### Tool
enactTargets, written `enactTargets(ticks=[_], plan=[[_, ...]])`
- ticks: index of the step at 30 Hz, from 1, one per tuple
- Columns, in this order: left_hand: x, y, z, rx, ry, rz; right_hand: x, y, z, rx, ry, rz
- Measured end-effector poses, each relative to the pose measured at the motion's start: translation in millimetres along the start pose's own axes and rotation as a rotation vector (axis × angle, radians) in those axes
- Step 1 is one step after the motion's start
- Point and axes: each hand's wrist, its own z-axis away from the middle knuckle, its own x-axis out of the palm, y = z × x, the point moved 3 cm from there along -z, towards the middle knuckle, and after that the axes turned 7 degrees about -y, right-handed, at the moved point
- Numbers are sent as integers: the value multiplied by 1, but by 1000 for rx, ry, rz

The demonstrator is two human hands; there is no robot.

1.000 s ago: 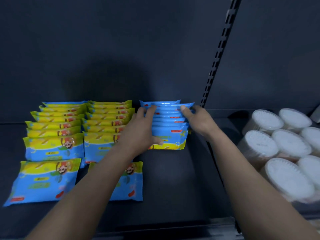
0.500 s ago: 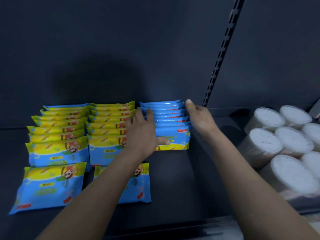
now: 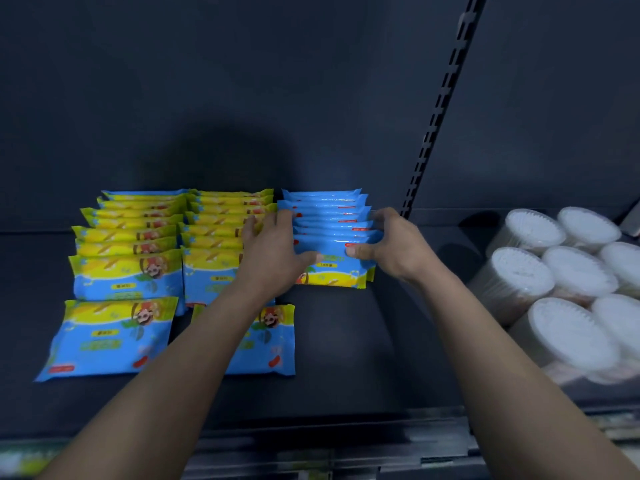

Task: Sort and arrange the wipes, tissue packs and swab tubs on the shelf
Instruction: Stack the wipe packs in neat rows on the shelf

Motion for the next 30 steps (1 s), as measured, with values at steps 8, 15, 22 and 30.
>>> enactTargets(ticks=[8,15,22,30], plan=[[15,2,10,39,-39,-183,9,0,3,-57,4,120],[-27,-27,52,143,190,148,16,-23,17,-180,250,411],[-50,-88,82,34,48,24,85,-71,35,-338,-204,379],[-77,-178,116,-141,-355,-197,152,-82,43,-95,-531,671]])
